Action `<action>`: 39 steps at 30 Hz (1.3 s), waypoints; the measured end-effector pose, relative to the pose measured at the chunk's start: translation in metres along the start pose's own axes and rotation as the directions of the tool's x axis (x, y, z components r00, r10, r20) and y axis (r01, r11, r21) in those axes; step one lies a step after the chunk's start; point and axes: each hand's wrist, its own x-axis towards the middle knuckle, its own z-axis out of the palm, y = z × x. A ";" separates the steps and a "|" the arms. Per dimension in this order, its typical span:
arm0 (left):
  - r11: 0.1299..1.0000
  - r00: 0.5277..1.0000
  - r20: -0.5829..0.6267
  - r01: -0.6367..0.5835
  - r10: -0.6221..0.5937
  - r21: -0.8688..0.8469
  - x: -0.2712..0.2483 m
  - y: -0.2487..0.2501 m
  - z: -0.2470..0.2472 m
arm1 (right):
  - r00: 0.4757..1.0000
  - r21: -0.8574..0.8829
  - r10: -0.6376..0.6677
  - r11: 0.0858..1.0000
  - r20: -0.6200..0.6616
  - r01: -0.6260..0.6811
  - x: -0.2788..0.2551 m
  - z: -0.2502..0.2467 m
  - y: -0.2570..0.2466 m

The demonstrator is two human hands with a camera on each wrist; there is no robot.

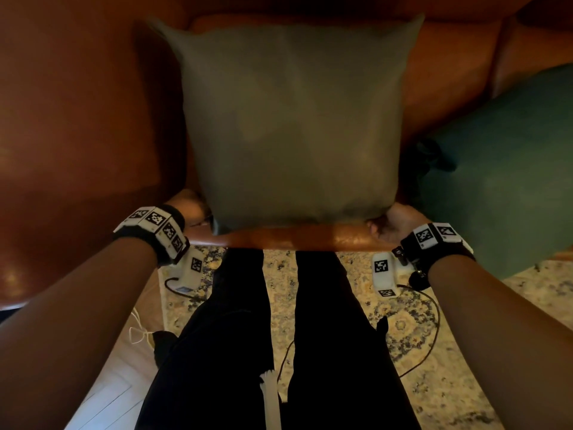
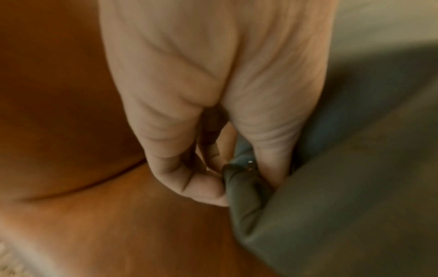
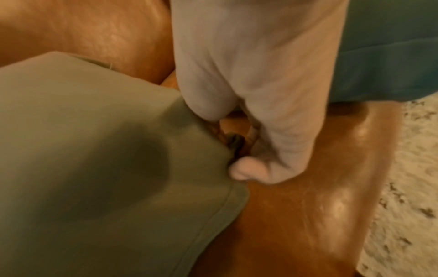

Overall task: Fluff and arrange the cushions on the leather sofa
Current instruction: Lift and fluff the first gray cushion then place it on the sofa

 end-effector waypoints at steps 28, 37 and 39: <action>0.820 0.980 -0.077 0.110 -0.185 -0.562 -0.001 -0.040 -0.001 | 0.996 0.299 0.049 0.952 0.076 -0.070 0.000 0.001 -0.006; 0.726 0.977 -0.013 0.149 -0.212 -0.672 -0.005 -0.040 0.012 | 0.995 0.136 0.092 0.986 0.035 -0.096 -0.005 0.005 0.008; 0.773 0.975 -0.028 0.158 -0.222 -0.615 -0.007 -0.039 0.012 | 0.992 0.105 0.114 0.987 0.053 -0.119 -0.003 0.004 0.010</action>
